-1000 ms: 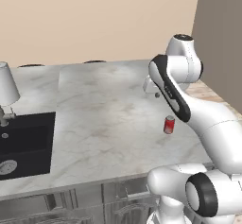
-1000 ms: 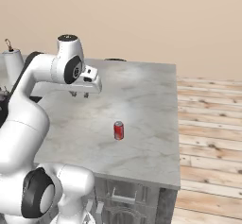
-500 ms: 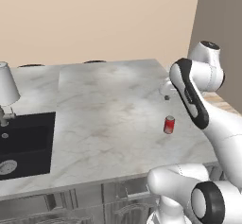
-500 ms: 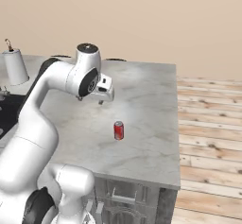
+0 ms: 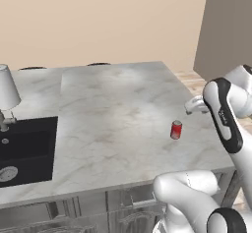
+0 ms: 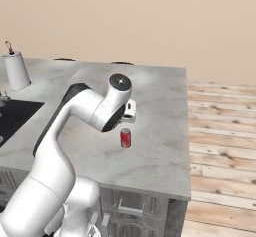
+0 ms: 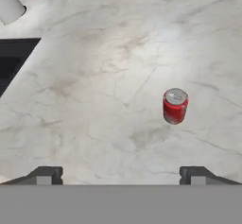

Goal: Pick the can from the counter and place it in the open cabinet.

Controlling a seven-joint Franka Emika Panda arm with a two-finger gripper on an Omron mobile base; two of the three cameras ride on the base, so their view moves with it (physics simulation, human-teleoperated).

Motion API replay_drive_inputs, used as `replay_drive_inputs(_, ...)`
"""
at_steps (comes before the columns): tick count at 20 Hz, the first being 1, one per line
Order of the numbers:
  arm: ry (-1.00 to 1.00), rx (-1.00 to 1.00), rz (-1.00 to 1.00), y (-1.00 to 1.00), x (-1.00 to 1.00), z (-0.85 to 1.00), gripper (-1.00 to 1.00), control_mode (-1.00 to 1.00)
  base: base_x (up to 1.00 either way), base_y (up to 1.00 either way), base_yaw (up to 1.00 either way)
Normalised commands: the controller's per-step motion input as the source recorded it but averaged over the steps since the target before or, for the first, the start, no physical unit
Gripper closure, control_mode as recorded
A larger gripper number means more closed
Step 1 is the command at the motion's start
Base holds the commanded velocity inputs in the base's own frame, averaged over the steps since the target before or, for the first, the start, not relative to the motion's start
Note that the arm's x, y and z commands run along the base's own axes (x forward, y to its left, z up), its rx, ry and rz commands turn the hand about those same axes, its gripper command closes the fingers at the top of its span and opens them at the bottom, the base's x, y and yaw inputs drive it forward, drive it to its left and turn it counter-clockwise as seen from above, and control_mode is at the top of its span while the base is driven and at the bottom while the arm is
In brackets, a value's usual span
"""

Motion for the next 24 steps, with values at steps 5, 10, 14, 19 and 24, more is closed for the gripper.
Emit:
replay_drive_inputs(5,-0.07,0.05,0.24,-0.47,0.03,-0.28,-1.00,-1.00,0.00,0.00,0.00)
replay_drive_inputs(10,-0.01,0.00,0.32,-0.38,0.24,-0.45,-1.00,-1.00,0.00,0.00,0.00)
replay_drive_inputs(14,-0.04,0.00,0.49,-0.18,0.32,-0.45,-1.00,-1.00,0.00,0.00,0.00)
replay_drive_inputs(19,-0.05,0.00,0.49,-0.03,0.39,-0.33,-1.00,-1.00,0.00,0.00,0.00)
replay_drive_inputs(24,-0.10,0.00,0.30,-0.01,0.26,-0.20,-1.00,-1.00,0.00,0.00,0.00)
